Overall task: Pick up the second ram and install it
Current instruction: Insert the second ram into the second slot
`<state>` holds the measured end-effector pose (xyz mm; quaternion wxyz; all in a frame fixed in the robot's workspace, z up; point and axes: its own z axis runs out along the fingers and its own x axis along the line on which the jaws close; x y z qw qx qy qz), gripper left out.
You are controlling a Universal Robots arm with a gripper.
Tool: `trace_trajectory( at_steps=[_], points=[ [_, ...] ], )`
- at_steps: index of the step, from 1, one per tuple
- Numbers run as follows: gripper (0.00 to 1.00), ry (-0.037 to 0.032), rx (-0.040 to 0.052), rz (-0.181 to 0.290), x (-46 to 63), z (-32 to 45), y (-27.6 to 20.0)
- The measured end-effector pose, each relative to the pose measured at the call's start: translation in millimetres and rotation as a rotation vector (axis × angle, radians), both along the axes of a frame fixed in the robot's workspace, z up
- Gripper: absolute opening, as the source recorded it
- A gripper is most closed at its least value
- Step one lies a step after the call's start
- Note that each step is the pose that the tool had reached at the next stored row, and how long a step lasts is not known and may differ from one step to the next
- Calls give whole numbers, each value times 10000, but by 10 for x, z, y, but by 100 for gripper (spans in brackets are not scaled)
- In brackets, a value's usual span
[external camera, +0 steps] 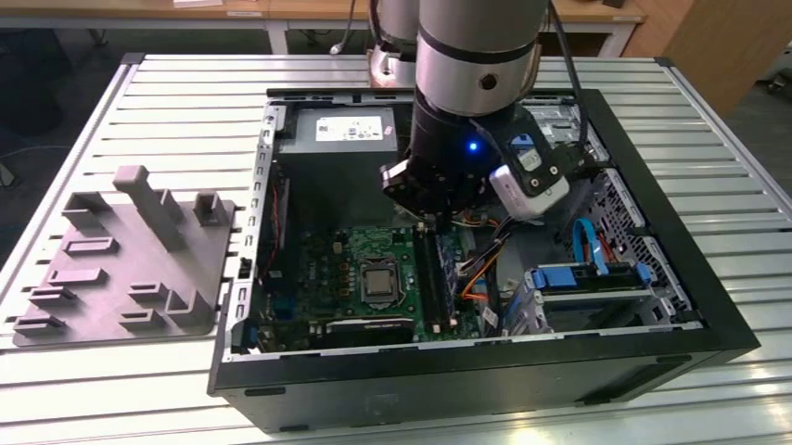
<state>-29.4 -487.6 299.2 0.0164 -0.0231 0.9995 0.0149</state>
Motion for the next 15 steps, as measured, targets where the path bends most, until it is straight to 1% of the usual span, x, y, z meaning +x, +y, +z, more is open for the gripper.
trace_trajectory(
  at_steps=[6,15],
  points=[
    [12,-1,2,0,-70,-104,0],
    [12,-1,3,0,-71,-264,0]
  ],
)
